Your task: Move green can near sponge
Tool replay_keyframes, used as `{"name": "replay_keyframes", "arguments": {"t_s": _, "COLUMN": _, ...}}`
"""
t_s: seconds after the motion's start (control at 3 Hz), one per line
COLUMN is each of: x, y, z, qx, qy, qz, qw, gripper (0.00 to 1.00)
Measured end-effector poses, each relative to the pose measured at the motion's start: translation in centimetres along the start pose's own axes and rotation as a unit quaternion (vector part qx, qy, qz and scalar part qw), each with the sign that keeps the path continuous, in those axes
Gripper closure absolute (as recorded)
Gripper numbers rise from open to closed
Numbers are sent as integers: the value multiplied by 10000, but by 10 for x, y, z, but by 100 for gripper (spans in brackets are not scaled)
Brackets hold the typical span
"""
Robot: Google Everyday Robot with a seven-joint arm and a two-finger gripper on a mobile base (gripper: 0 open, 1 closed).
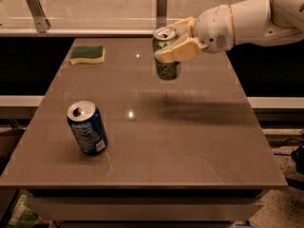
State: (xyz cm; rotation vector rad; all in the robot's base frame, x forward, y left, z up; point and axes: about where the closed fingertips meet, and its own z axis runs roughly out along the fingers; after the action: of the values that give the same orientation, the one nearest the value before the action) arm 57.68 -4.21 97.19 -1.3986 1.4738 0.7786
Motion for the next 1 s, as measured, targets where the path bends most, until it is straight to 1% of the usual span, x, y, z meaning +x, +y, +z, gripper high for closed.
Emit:
{"name": "replay_keyframes", "arguments": {"t_s": 0.33, "x": -15, "y": -17, "z": 11, "qx": 91, "qy": 41, "qz": 18, "qw": 9999, "gripper": 100}}
{"name": "replay_keyframes", "arguments": {"t_s": 0.67, "x": -24, "y": -31, "z": 28, "qx": 124, "qy": 86, "qz": 62, "qw": 9999, "gripper": 100}}
{"name": "replay_keyframes", "arguments": {"t_s": 1.0, "x": -29, "y": -46, "z": 53, "qx": 74, "qy": 94, "qz": 82, "qw": 9999, "gripper": 100}}
